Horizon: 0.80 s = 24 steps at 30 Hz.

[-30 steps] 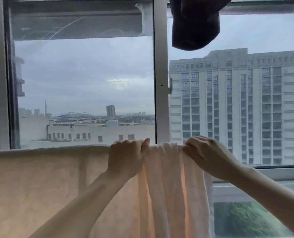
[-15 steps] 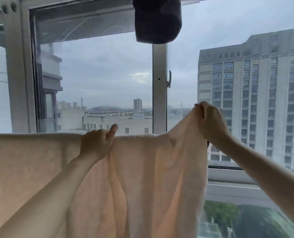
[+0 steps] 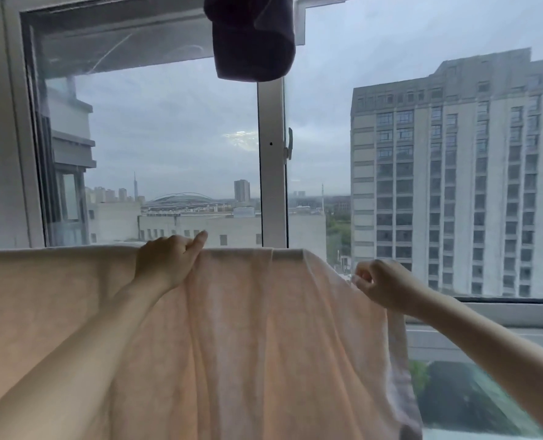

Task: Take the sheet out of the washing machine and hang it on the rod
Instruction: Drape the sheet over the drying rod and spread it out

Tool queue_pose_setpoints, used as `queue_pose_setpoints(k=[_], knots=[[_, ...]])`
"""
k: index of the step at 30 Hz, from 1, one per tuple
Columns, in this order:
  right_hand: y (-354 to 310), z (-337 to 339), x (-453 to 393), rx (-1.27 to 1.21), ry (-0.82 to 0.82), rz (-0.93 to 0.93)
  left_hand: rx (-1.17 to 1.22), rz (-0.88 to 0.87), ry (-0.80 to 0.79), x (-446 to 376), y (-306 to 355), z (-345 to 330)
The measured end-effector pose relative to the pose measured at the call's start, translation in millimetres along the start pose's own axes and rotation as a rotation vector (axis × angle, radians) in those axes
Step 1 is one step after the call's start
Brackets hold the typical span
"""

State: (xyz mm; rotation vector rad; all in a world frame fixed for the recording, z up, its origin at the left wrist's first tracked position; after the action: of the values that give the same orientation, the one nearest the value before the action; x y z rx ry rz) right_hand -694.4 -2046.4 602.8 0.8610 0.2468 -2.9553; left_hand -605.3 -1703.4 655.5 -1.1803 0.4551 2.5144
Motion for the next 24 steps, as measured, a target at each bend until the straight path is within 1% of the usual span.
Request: queue_pose_setpoints(k=[3, 5, 6, 10, 15, 20, 24], knots=[[-51, 14, -10, -0.223, 0.081, 0.124, 0.004, -0.001, 0.000, 1, -1, 2], [-81, 18, -17, -0.361, 0.086, 0.149, 0.006, -0.005, -0.001, 2, 0, 3], [-95, 18, -19, -0.385, 0.087, 0.162, 0.008, -0.004, -0.002, 2, 0, 3], [-123, 20, -28, -0.303, 0.190, 0.235, 0.025, 0.009, 0.002, 2, 1, 4], [-121, 27, -38, -0.250, 0.296, 0.153, 0.015, 0.019, -0.005, 4, -2, 5], [-128, 33, -27, -0.177, 0.384, 0.183, 0.017, 0.009, -0.001, 6, 3, 7], [-107, 53, -26, -0.263, 0.477, 0.092, 0.019, -0.004, 0.016, 9, 3, 12]])
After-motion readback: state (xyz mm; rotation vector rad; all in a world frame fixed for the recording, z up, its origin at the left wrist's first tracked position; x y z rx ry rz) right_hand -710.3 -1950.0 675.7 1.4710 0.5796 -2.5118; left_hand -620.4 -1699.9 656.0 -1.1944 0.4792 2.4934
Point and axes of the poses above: each hand's wrist, its own x-axis away from the middle knuckle, its own z-axis out of the back of the hand, y = z × x, the point moved 8 cm from there along -x, towards the middle knuckle, and after that the axes turned 1 degree about x, right-handed, at the moved point
